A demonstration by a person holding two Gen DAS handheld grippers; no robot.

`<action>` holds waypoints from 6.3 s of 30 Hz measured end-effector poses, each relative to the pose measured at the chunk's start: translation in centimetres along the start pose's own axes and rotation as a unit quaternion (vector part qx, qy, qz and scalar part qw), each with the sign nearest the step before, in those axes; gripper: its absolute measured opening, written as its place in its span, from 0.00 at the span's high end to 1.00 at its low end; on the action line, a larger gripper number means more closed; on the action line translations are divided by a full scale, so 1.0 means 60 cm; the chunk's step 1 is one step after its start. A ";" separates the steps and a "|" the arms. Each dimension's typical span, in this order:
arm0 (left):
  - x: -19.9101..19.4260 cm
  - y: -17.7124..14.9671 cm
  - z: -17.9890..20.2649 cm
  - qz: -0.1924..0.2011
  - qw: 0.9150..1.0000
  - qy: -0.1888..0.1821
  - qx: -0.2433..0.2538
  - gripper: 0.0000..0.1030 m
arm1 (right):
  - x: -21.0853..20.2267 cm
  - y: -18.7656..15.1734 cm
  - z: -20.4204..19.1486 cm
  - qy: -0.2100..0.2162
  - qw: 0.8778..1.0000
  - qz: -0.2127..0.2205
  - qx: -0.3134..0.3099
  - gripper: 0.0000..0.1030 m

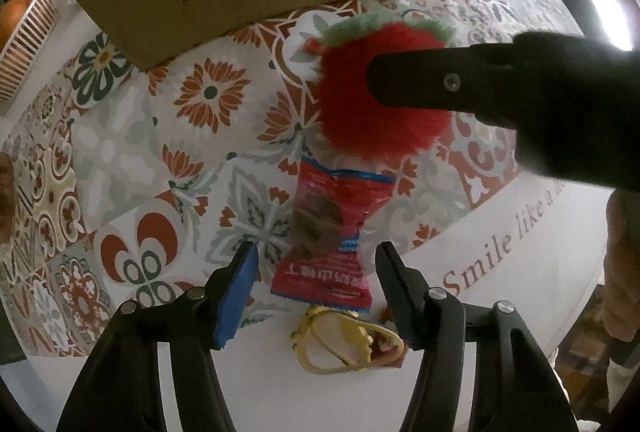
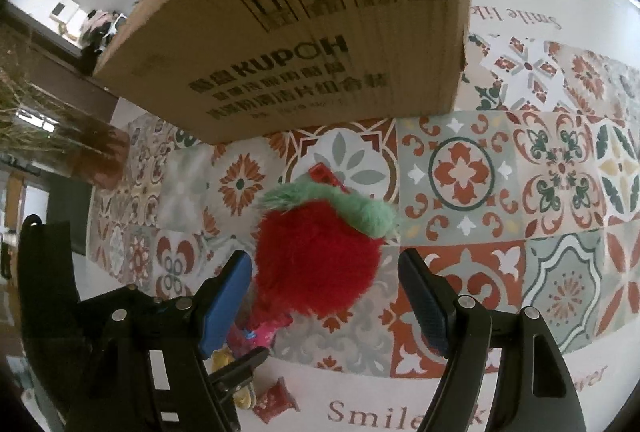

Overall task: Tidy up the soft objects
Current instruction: 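Grasp the red snack bag with the left tool while the right tool grasps the strawberry plush, then carry the snack bag and strawberry plush into the cardboard box and release both, then move both open tools back toward the yellow item and red packet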

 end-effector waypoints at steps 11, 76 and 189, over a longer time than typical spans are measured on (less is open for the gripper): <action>0.027 0.012 -0.015 0.010 0.999 -0.022 -0.036 0.56 | 0.042 0.006 -0.006 0.025 0.999 -0.021 0.016 0.26; -0.293 0.013 0.005 0.355 0.931 0.011 -0.079 0.66 | -0.255 0.019 -0.040 -0.010 0.967 0.252 -0.044 0.60; -0.270 -0.183 -0.031 0.286 0.952 0.081 -0.068 0.28 | -0.246 -0.195 -0.079 -0.124 0.961 0.228 -0.094 0.26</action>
Point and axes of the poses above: each gripper's, at about its wrist camera, not at the fingertips, and x roughly the way its jaws point, z to its right, y to its top, the point moved 5 cm from there along x, roughly the way its jaws point, and after that the axes turned 9 degrees about -y, right-handed, at the moved point
